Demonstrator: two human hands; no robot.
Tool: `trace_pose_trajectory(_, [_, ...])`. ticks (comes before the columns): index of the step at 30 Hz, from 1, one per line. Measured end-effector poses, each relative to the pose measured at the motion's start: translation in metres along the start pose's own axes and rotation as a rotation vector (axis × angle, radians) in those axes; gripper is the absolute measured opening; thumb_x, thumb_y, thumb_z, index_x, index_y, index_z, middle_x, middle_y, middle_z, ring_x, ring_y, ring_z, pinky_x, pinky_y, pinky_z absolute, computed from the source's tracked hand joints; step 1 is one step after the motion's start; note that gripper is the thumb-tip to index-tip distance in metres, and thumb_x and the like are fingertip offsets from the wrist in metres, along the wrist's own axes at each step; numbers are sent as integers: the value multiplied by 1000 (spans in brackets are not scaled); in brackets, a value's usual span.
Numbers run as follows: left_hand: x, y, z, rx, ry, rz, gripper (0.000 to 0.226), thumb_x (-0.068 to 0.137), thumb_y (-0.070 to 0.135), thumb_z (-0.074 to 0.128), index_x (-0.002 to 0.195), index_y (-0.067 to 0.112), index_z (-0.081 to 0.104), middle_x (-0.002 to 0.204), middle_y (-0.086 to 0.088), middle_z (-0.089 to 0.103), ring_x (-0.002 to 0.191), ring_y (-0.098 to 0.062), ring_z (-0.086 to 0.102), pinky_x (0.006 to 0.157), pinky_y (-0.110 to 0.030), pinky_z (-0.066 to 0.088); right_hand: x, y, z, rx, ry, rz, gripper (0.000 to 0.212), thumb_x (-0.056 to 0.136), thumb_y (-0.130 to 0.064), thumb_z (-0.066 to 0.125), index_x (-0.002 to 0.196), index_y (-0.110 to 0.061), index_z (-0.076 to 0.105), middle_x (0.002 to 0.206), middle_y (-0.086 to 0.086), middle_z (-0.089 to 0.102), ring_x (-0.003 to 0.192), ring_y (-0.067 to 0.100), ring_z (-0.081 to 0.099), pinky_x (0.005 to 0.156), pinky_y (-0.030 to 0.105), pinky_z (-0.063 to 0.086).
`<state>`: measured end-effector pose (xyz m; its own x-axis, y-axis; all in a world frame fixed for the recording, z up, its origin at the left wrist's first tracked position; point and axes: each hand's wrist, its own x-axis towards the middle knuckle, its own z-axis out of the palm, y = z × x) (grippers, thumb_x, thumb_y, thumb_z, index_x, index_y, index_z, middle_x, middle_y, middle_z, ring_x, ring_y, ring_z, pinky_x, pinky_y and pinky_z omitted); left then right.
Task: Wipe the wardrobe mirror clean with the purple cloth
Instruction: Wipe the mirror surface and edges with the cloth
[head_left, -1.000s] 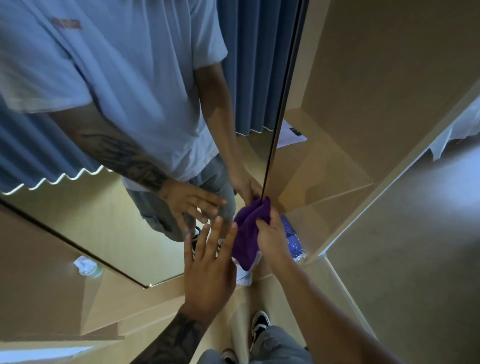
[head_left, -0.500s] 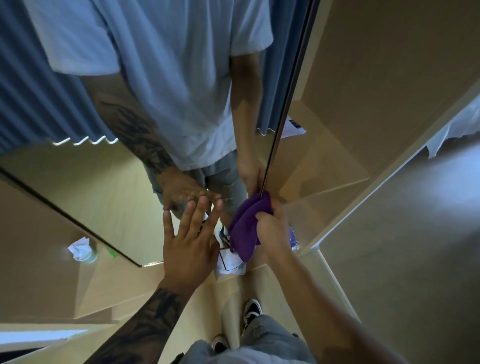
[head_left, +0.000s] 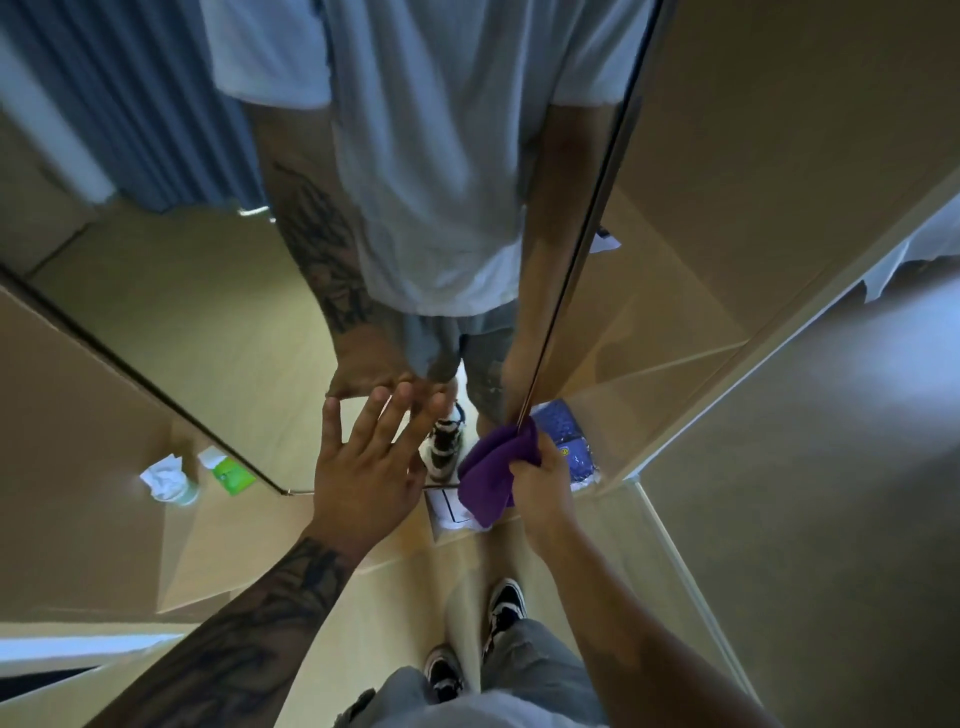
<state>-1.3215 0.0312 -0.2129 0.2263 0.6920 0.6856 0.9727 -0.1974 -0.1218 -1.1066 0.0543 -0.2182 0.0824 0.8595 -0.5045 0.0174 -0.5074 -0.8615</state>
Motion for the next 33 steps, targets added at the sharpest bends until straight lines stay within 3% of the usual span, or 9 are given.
trace_pose_trajectory(3, [-2, -5, 3, -12, 8, 19, 76, 84, 29, 71, 154, 28, 43, 174, 0, 6, 160, -21, 7, 125, -63, 10, -45, -52, 5, 7, 22, 29, 47, 86, 7, 42, 115, -21, 66, 89, -5, 74, 93, 20, 70, 82, 40, 61])
trace_pose_trajectory(6, [-4, -5, 8, -29, 5, 19, 71, 89, 43, 71, 153, 28, 45, 174, -1, 3, 161, -21, 3, 124, -64, 9, -63, -81, 2, 10, -3, -19, 45, 91, 20, 33, 90, -17, 59, 56, -15, 65, 58, -1, 64, 54, 16, 51])
trace_pose_trajectory(10, [-3, -4, 13, -32, 38, 13, 69, 89, 49, 72, 151, 26, 50, 174, -2, 4, 161, -22, 3, 124, -64, 8, -67, -96, 1, 25, 75, -162, 61, 90, 11, 44, 91, -43, 72, 77, -19, 72, 75, 0, 67, 68, 22, 55])
trace_pose_trajectory(14, [-4, -6, 17, -24, 64, 27, 75, 91, 50, 72, 156, 27, 43, 174, -4, 2, 161, -22, 2, 124, -64, 7, -64, -71, 10, -57, 159, -259, 52, 96, 0, 48, 131, -35, 64, 103, -8, 73, 94, 13, 67, 82, 34, 54])
trace_pose_trajectory(18, [-3, -4, 22, 17, 105, 31, 83, 95, 47, 70, 163, 30, 26, 174, -3, 1, 161, -23, 1, 123, -66, 11, -45, -20, 12, -89, 103, -124, 48, 83, -1, 48, 113, -33, 67, 102, 1, 74, 101, 29, 69, 83, 47, 60])
trace_pose_trajectory(20, [-3, -6, 23, 4, 118, 39, 83, 95, 46, 72, 162, 30, 26, 174, -3, 1, 161, -23, 2, 122, -67, 13, -35, -1, 6, -85, 74, -43, 49, 82, 4, 49, 112, -31, 66, 103, 4, 74, 102, 31, 70, 83, 47, 61])
trace_pose_trajectory(23, [-4, -6, 21, -11, 115, 38, 77, 95, 46, 72, 159, 29, 32, 174, -3, 0, 161, -23, 2, 123, -67, 13, -39, -9, 3, -64, 37, -14, 51, 71, -7, 50, 113, -28, 70, 102, 5, 76, 100, 29, 72, 87, 58, 61])
trace_pose_trajectory(26, [-4, -4, 22, -18, 104, 21, 74, 97, 44, 71, 158, 29, 33, 174, -3, -2, 161, -23, 1, 122, -67, 12, -56, -39, 4, -82, 46, -55, 49, 78, -7, 49, 114, -31, 71, 99, 1, 77, 98, 25, 73, 87, 52, 62])
trace_pose_trajectory(33, [-5, -6, 22, -19, 88, 19, 72, 97, 43, 71, 157, 29, 33, 174, -3, -5, 161, -23, -2, 123, -65, 8, -97, -113, 4, 68, 90, -261, 54, 97, 6, 46, 95, -40, 74, 80, -13, 74, 72, 0, 68, 62, 23, 54])
